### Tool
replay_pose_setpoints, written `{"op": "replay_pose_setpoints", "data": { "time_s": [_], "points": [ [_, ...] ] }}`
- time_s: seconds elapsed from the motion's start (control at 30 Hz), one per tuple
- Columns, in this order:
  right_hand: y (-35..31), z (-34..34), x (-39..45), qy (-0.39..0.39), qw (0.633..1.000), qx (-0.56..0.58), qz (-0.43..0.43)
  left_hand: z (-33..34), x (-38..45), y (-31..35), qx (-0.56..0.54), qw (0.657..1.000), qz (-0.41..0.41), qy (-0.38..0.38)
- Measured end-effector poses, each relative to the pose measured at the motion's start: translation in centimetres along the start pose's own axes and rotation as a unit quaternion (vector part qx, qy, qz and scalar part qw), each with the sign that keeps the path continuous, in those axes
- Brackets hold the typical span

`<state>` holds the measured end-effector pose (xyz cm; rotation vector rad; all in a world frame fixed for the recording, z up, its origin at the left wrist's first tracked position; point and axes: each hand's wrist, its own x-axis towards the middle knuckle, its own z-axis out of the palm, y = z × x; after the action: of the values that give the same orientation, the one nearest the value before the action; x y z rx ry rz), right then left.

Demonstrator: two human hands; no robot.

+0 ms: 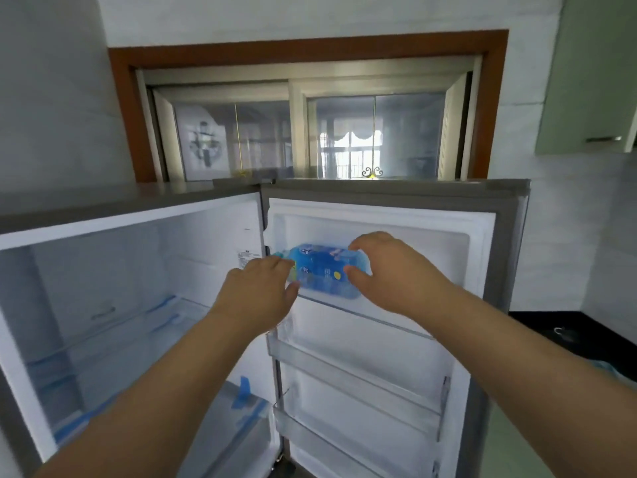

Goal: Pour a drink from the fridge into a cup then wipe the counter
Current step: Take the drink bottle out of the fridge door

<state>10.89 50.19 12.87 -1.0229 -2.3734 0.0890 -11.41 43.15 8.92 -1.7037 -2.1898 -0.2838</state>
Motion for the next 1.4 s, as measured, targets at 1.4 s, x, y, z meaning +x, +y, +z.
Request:
{"op": "replay_pose_setpoints", "data": {
  "time_s": [1.4],
  "points": [
    [-0.6,0.8,0.5,0.138,0.977,-0.001,0.162,0.7,12.3,-2.2,-0.490,0.805,0.287,0.173]
  ]
}}
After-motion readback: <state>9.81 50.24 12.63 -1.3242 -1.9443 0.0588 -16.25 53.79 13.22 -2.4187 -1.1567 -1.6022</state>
